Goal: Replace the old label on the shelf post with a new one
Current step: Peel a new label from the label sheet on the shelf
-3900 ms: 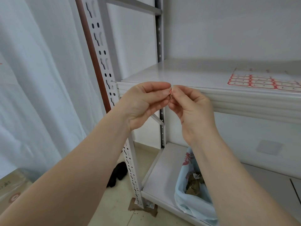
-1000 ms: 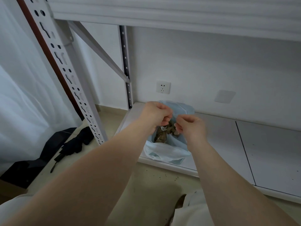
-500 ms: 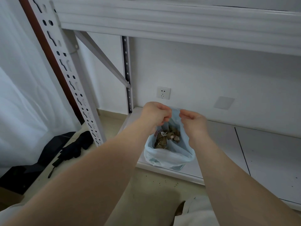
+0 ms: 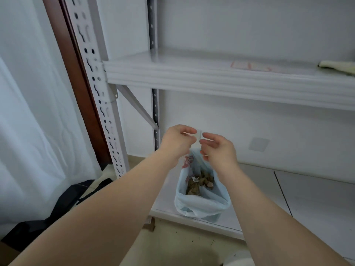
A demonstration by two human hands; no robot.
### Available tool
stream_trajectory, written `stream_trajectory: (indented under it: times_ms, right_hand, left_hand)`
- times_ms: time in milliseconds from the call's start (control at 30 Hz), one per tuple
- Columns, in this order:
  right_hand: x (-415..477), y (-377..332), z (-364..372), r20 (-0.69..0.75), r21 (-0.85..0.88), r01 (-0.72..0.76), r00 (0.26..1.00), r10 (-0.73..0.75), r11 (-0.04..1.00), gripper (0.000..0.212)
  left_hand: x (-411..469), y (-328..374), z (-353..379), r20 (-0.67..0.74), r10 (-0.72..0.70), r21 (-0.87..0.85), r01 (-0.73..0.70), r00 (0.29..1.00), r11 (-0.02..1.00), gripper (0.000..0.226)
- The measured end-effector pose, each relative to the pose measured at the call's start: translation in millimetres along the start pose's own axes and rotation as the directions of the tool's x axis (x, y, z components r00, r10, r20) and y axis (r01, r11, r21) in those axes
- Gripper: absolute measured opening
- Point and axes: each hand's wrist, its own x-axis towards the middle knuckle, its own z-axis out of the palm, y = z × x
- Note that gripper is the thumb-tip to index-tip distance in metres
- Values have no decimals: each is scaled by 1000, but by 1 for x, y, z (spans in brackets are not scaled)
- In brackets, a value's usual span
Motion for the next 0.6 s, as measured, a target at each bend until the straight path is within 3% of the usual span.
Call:
stream_trajectory:
  times_ms: [167, 367, 533, 600]
  right_hand:
    - [-28, -52, 1, 39, -147, 230, 973, -226, 962, 20]
    - [-46, -115, -20, -1, -344, 489, 854, -521, 802, 17]
    - [-38, -150, -49, -93, -611, 505, 719, -689, 610, 19]
    - [-29, -157, -62, -77, -721, 437, 720, -690, 537, 24]
  left_hand:
    - [-30, 44, -20, -4, 143, 28, -143, 990, 989, 19]
    - [-52, 99, -26, -144, 412, 68, -407, 900, 911, 10]
    - [-50, 131, -21, -198, 591, 280, -533, 782, 799, 5]
    - [-43, 139, -17, -181, 612, 361, -527, 770, 770, 13]
